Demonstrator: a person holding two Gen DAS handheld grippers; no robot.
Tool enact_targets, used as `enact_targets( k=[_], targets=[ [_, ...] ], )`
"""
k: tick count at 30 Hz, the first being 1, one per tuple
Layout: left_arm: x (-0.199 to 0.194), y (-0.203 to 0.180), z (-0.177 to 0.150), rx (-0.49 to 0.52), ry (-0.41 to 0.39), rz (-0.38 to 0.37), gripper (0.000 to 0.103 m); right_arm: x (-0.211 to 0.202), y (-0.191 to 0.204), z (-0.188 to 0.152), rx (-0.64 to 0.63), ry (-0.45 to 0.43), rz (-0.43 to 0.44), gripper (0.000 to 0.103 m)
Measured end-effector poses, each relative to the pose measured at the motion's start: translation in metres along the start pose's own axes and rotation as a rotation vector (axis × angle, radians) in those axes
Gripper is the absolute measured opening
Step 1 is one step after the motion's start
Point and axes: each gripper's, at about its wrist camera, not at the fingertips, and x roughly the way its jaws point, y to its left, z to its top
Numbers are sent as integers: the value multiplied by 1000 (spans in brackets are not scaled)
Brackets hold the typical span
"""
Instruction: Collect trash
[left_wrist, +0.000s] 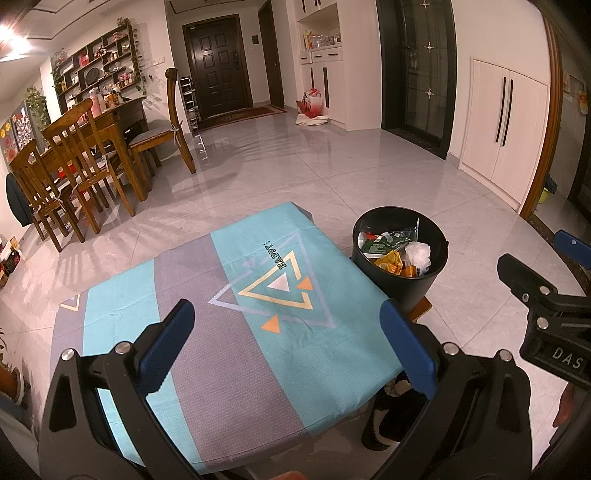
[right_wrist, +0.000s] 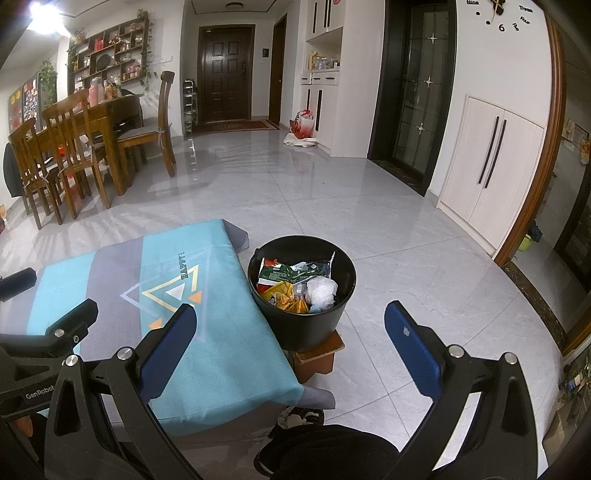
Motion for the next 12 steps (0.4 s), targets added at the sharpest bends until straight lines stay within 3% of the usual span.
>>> enact_targets(
  k=[12],
  targets=[
    [0, -1, 0, -2, -1, -5, 100, -1, -1, 2, 2, -2, 1, 100]
  ],
)
